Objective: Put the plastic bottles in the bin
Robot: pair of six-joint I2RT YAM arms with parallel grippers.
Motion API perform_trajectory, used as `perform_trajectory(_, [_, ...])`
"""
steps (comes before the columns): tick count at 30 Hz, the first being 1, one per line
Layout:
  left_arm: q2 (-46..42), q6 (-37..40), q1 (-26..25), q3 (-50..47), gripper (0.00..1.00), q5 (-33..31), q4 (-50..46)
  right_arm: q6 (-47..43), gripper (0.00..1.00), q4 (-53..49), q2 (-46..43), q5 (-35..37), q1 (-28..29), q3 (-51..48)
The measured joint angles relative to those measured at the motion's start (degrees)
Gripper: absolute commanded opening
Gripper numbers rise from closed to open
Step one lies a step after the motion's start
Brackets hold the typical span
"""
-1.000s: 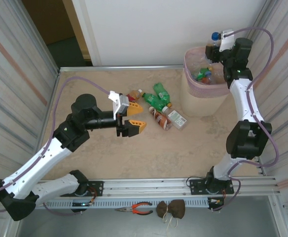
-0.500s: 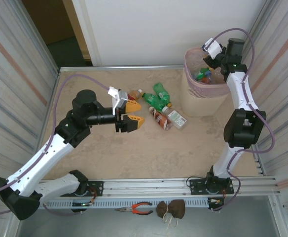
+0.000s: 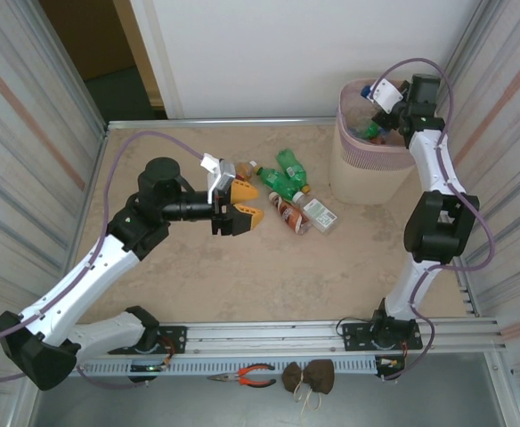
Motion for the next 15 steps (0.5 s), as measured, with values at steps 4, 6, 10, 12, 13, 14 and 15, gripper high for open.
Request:
perform_trajectory(4, [-0.04,-0.83,0.00,-0.02,0.69,0.22,0.57,-0.09,0.89,-3.48,-3.26,-2.49,-0.13,-0.87])
perform_trajectory(6, [-0.17,-0.98,0.00,-0.02,0.69,0.22,0.57,0.13,0.89,-5.44,-5.53,-4.59,-0.04,-1.31])
perform_trajectory(10, [-0.92,-1.03,-0.02,-0.09,0.69,0.22,0.57,3.19,0.89,-7.43,-10.71,-9.44,-0.17,-1.77])
perform_trajectory(12, [-1.31,-1.05,-0.02,-0.13,0.69,0.22,0.59,6.86,0.88,-6.80,-12.81,-11.17,-0.48,-1.81])
perform_trajectory(13, [-1.44,-1.07,-0.02,-0.24,0.69,0.22,0.76,9.75,0.86,-5.99,-13.68,-11.67,-0.66,-1.84])
perform_trajectory(14, [-1.53,-1.20,-0.02,-0.42,0.69,0.22,1.05,12.17,0.84,-5.20,-14.19,-12.09,-0.87,-1.84])
perform_trajectory(15, [-1.55,-1.25,-0.02,-0.57,0.69,0.20,1.40,15.76,0.81,-4.11,-14.58,-12.41,-1.14,-1.84])
